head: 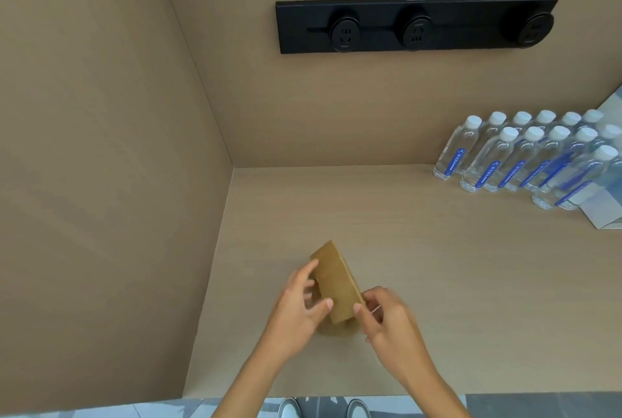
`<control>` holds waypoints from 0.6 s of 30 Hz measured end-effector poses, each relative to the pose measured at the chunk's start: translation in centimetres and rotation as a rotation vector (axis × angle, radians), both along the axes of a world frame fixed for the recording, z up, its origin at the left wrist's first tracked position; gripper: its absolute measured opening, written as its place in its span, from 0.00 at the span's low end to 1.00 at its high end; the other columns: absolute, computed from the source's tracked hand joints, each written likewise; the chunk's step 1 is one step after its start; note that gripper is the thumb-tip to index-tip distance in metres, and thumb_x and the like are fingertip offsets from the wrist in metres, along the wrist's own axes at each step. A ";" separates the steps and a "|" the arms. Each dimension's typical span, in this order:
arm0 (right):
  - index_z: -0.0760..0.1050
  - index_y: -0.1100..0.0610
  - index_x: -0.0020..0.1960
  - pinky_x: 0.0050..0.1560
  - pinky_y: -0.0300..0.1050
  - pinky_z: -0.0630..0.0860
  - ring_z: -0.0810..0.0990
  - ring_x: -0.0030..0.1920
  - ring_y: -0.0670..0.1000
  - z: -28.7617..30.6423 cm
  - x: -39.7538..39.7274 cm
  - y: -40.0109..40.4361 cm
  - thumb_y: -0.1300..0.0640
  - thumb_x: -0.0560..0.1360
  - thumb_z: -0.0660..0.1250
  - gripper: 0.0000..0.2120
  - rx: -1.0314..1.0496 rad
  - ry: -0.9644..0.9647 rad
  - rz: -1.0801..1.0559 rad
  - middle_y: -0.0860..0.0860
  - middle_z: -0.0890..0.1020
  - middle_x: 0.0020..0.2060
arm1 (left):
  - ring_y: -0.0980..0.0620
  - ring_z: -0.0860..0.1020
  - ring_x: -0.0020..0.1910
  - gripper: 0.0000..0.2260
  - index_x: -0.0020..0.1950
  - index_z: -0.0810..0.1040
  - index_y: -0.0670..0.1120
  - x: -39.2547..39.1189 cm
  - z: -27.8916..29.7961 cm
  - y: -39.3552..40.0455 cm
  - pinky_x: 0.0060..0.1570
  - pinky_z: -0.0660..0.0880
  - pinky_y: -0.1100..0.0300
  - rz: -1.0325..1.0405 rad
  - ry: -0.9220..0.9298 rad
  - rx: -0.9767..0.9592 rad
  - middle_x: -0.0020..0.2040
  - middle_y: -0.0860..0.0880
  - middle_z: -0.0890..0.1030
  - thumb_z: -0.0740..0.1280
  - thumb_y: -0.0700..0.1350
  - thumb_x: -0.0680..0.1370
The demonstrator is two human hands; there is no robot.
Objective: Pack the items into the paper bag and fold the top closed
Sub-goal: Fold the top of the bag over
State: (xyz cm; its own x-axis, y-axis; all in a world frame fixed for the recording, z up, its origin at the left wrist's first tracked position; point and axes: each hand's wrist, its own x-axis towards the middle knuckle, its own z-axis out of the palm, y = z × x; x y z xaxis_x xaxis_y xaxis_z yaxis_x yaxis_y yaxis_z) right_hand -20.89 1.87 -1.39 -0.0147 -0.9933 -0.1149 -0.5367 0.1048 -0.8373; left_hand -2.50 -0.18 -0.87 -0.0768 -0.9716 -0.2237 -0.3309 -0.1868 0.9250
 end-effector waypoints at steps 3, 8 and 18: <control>0.75 0.48 0.56 0.36 0.28 0.71 0.78 0.36 0.37 0.1 0.5 1.2 0.51 0.78 0.62 0.08 0.086 0.014 0.205 0.43 0.80 0.39 | 0.66 0.51 0.75 0.42 0.76 0.55 0.56 0.1 -0.6 1.3 0.73 0.55 0.61 -0.314 -0.084 0.029 0.75 0.62 0.53 0.74 0.58 0.68; 0.76 0.47 0.42 0.34 0.41 0.74 0.75 0.30 0.43 0.4 0.8 0.5 0.68 0.77 0.60 0.17 0.102 -0.063 0.146 0.53 0.81 0.35 | 0.63 0.59 0.73 0.30 0.73 0.65 0.55 0.1 -1.9 1.3 0.72 0.56 0.65 -0.233 -0.300 -0.194 0.72 0.63 0.61 0.71 0.49 0.73; 0.80 0.59 0.45 0.35 0.39 0.73 0.75 0.35 0.43 -0.3 -1.0 -2.3 0.75 0.72 0.66 0.12 -0.143 0.110 0.089 0.50 0.77 0.45 | 0.61 0.74 0.60 0.16 0.60 0.80 0.49 1.8 -1.7 -0.5 0.64 0.67 0.67 -0.178 -0.327 -0.348 0.59 0.58 0.79 0.72 0.43 0.72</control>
State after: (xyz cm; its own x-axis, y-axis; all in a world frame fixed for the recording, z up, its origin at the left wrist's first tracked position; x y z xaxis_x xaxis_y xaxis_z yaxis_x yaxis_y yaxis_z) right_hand -21.85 -0.47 -1.65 0.0697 -0.9973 0.0250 -0.6274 -0.0633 -0.7761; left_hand -0.67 -0.71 -2.60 -0.2283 -0.9710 0.0712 -0.6122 0.2000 0.7650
